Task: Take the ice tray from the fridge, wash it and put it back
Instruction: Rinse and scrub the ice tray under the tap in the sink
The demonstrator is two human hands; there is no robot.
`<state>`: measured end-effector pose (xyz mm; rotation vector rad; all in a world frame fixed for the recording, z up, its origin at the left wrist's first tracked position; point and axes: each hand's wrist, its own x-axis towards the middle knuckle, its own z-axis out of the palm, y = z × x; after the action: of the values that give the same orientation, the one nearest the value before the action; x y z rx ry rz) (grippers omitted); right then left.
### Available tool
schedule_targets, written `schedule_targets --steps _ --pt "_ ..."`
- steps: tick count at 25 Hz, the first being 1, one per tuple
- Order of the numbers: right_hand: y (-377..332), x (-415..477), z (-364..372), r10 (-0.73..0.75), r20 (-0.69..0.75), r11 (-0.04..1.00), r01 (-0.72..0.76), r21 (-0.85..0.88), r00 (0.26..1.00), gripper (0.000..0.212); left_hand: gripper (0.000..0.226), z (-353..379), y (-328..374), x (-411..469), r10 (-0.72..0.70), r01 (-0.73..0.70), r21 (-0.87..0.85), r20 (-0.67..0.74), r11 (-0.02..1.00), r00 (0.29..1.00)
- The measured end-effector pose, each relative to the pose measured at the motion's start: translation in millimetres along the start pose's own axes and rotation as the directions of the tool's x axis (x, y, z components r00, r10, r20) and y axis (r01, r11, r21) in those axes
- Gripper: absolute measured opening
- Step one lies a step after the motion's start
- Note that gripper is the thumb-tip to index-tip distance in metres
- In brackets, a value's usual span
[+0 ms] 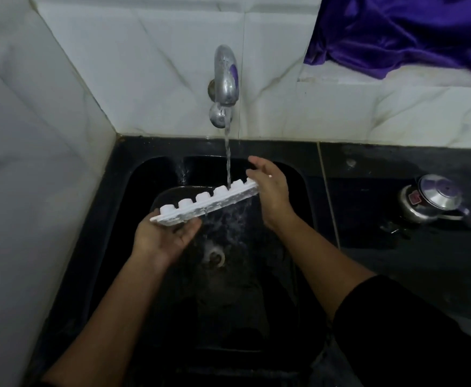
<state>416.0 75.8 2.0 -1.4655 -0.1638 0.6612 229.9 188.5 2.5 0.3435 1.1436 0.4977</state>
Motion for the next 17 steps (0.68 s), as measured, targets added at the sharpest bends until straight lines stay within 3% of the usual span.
schedule_targets --steps 2,5,7,8,10,12,15,17 --pt "0.7 -7.4 -16.9 0.012 0.117 0.991 0.004 -0.134 0.993 0.033 0.031 -4.9 1.1 0.2 -0.005 0.013 -0.137 0.059 0.991 0.998" --pt "0.1 -14.4 -41.2 0.052 0.184 0.93 0.019 -0.368 0.982 0.045 0.03 -9.2 -8.3 -5.1 0.033 -0.007 -0.184 0.136 0.983 0.99" --pt "-7.6 -19.0 -53.9 0.004 0.312 0.826 0.172 -0.536 0.95 0.05 0.041 -12.0 -18.7 -3.8 0.009 0.015 -0.137 0.173 0.99 0.985" --pt "-10.0 -18.8 -59.3 -0.035 0.397 0.709 0.303 -0.637 0.917 0.053 0.052 -11.4 -24.8 -4.1 0.0 0.026 -0.129 0.194 0.991 0.981" --pt "-15.0 -16.8 -64.3 -0.06 0.502 0.379 0.485 -0.788 0.863 0.063 0.064 -5.8 -36.2 -3.2 -0.012 0.049 -0.143 0.251 0.988 0.968" --pt "-20.2 -18.6 -61.1 -0.106 0.5 0.1 0.509 -0.855 0.86 0.081 0.063 3.2 -47.2 1.5 0.005 0.049 -0.177 0.294 0.983 0.956" --pt "-22.4 -35.2 -57.3 -0.133 0.615 -0.186 0.59 -0.785 0.777 0.097 0.067 13.9 -55.9 15.2 0.018 0.044 -0.2 0.297 0.979 0.955" --pt "-19.5 -45.1 -60.4 -0.037 0.696 -0.286 0.66 -0.695 0.717 0.103 0.069 18.2 -56.9 25.0 0.037 0.03 -0.201 0.32 0.979 0.947"
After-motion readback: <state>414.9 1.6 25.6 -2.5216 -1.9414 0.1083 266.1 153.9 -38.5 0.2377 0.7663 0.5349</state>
